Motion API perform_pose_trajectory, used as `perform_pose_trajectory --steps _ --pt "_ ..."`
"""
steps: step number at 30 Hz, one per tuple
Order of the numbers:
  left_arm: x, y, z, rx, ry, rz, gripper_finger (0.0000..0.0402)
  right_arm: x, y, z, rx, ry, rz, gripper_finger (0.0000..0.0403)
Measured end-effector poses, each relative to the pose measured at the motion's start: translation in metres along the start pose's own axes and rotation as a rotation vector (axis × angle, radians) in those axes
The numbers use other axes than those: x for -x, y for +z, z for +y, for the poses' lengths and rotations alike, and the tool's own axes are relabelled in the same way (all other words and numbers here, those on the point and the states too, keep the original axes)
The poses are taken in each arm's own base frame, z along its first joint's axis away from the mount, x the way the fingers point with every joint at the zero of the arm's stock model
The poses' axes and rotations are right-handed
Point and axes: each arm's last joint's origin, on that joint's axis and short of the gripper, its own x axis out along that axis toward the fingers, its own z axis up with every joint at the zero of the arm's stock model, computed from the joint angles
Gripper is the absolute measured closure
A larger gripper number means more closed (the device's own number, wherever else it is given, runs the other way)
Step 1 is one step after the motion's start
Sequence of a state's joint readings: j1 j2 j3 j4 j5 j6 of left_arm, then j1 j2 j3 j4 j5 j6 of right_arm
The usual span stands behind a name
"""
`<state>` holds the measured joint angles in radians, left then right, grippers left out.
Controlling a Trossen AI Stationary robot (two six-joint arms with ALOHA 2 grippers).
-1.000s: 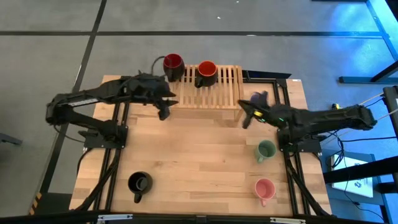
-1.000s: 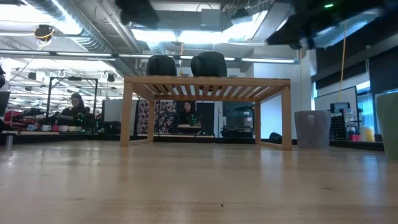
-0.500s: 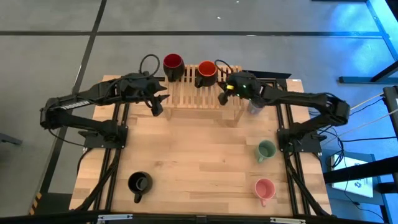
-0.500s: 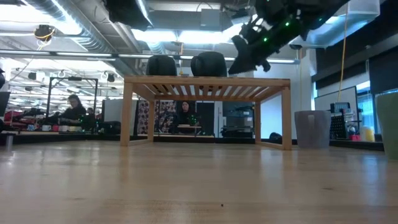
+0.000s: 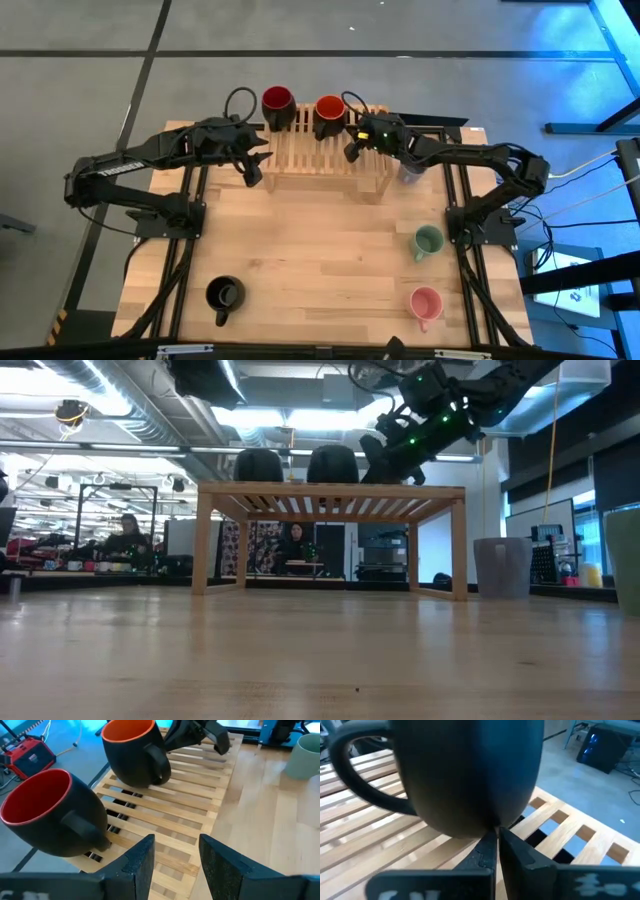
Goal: Place coffee mugs
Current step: Put the black orange mug onto the shelf
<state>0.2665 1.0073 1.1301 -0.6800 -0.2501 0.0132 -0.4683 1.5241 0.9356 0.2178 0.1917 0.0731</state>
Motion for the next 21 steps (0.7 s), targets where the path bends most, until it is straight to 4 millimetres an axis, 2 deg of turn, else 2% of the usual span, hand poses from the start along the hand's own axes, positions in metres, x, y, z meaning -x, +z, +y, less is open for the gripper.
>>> perform_pose_trajectory --steps 10,21 --pt "0.0 0.0 0.0 0.001 0.0 0.0 0.0253 -0.017 -0.004 -0.01 -0.021 -0.028 -0.056 0.0393" --pt "0.0 0.0 0.0 0.001 0.0 0.0 0.0253 -0.032 -0.012 -0.01 -0.031 -0.007 -0.086 0.0393"
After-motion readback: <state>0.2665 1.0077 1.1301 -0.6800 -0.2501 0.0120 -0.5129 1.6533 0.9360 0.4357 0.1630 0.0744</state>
